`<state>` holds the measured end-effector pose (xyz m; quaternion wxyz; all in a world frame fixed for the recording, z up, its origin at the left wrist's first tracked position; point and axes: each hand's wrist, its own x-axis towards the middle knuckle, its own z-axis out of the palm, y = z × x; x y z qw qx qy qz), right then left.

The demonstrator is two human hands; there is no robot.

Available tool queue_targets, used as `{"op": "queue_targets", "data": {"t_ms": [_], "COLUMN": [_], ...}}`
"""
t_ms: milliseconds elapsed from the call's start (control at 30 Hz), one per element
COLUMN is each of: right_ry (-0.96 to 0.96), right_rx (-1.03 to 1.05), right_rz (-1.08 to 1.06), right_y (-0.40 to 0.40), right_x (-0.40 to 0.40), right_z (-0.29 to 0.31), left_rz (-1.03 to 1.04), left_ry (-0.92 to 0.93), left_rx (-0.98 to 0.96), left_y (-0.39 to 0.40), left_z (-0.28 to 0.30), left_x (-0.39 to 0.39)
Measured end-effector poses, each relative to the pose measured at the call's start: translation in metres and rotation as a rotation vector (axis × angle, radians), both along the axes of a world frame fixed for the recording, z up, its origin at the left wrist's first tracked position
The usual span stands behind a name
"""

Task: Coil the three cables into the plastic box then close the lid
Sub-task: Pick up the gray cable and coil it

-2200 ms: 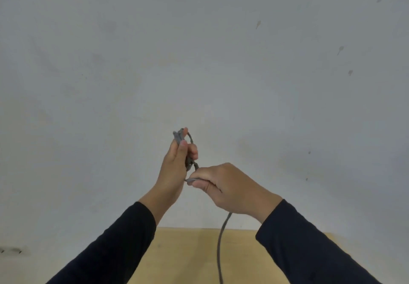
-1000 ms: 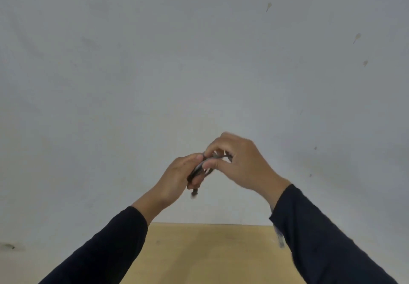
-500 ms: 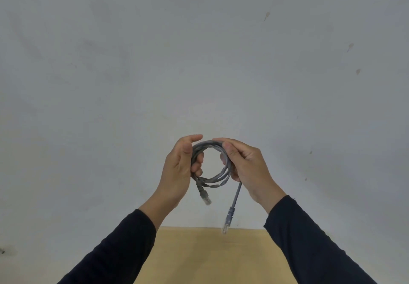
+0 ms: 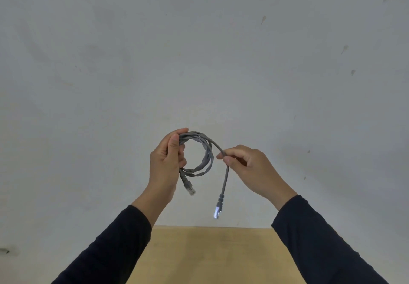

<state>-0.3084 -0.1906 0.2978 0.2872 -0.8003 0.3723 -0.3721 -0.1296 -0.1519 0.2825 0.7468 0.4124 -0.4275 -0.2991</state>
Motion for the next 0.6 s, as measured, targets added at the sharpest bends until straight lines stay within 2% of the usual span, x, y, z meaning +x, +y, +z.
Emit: {"op": "queue_targets", "data": {"t_ms": [167,267,600], "right_ry": [-0.160,-0.269,-0.380], "right_rx": [-0.140,-0.143,0.087], "right_rz": [-0.182,-0.252,-0.329], "right_y": [-0.002,-0.003,-0.012], "right_x": [0.003,0.006,0.004], "right_z": [0.002,0.006,0.015], "left_rz": [-0.043,-0.059,-0.121], "left_ry": [0.028,0.012,-0.072], "left_rx": [-0.003,0.000,0.034], "left_y": [0.003,0.004,0.004], "left_z": [-0.001,-0.001,-0.014], "left_x": [-0.012,-0.017,-0.027]}}
